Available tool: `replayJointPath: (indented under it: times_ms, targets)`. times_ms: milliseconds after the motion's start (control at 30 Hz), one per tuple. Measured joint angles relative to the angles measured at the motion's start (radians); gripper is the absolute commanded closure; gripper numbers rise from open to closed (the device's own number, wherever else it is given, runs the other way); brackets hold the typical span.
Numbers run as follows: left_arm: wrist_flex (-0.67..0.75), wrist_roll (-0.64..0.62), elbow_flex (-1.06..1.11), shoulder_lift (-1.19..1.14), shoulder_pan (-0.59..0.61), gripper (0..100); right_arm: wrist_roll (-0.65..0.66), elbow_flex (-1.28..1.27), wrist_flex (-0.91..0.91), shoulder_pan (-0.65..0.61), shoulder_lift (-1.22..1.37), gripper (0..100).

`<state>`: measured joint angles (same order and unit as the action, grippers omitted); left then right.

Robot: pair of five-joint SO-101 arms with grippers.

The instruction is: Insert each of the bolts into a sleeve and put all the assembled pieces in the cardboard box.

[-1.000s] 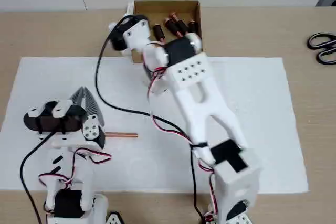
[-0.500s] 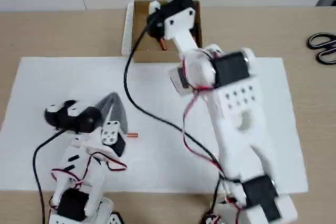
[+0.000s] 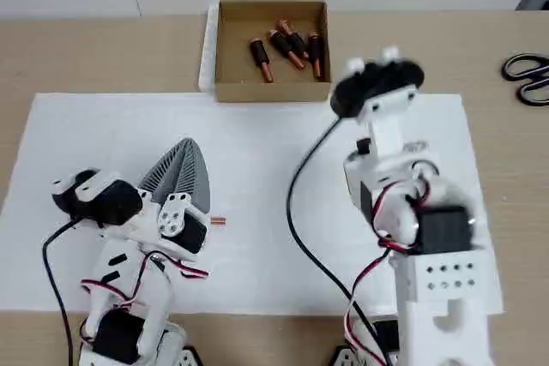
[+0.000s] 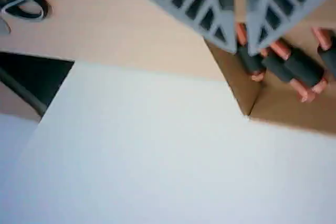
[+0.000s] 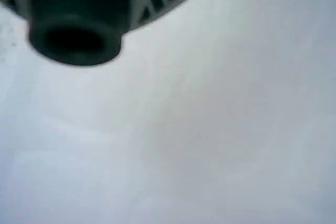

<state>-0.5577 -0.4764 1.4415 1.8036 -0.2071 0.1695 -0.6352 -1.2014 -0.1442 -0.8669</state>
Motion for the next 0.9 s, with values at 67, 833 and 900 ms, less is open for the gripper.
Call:
replayJointPath:
  times_ms: [67,833,900]
  targets:
    - [-0.041,0.0,-0.031,0.0,0.035,99,0.0,-0.16,0.115,-0.005,-0.048,99.4]
    - [-1.0,-0.465,-1.013,-1.046,0.14,99,0.0,-0.804,0.71,-0.005,-0.115,99.4]
    - [-1.017,-0.534,-1.022,-1.146,0.14,99,0.0,-0.821,0.721,-0.005,-0.115,99.4]
